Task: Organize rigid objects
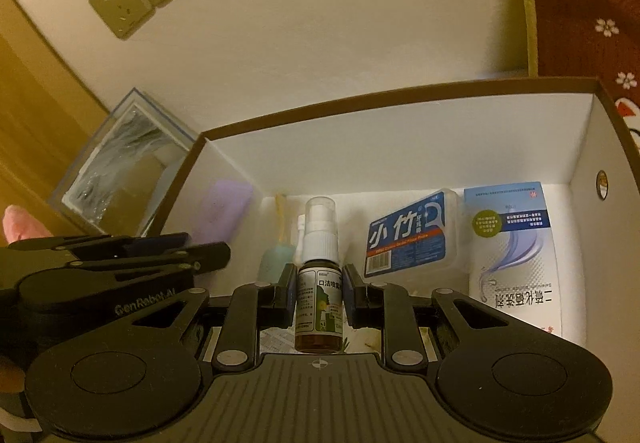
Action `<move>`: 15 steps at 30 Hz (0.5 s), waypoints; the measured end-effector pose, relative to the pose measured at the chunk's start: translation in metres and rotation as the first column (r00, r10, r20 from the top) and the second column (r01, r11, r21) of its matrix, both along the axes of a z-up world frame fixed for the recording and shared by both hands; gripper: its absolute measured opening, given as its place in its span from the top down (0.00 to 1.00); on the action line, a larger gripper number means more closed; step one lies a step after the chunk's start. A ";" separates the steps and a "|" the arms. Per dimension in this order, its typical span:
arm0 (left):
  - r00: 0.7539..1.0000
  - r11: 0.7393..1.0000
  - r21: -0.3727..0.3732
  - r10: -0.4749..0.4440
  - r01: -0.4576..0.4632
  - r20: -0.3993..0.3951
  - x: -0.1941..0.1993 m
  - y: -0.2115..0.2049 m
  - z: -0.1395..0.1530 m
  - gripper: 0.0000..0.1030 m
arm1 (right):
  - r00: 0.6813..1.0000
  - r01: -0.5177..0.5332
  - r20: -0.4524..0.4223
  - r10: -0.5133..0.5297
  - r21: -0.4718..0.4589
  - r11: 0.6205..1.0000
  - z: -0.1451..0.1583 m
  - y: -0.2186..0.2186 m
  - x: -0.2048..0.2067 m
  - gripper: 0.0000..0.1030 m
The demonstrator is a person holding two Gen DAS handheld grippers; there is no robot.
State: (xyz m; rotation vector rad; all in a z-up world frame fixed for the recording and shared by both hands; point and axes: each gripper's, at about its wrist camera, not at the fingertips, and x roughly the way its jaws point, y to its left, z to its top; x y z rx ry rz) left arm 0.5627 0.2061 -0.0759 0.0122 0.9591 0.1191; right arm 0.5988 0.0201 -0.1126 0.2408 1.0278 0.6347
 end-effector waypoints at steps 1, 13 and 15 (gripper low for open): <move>1.000 1.000 0.000 0.001 -0.001 0.000 0.000 0.001 0.000 0.66 | 1.000 0.003 -0.003 -0.003 0.001 1.000 -0.001 0.000 0.001 0.77; 1.000 1.000 -0.027 0.009 -0.009 0.007 -0.008 0.006 0.004 0.58 | 0.998 0.046 0.045 -0.048 0.029 0.999 0.008 0.001 0.003 0.72; 1.000 0.999 -0.036 0.006 -0.006 0.010 -0.011 0.005 0.007 0.57 | 0.997 0.052 0.052 -0.053 0.032 0.998 0.012 -0.001 0.001 0.61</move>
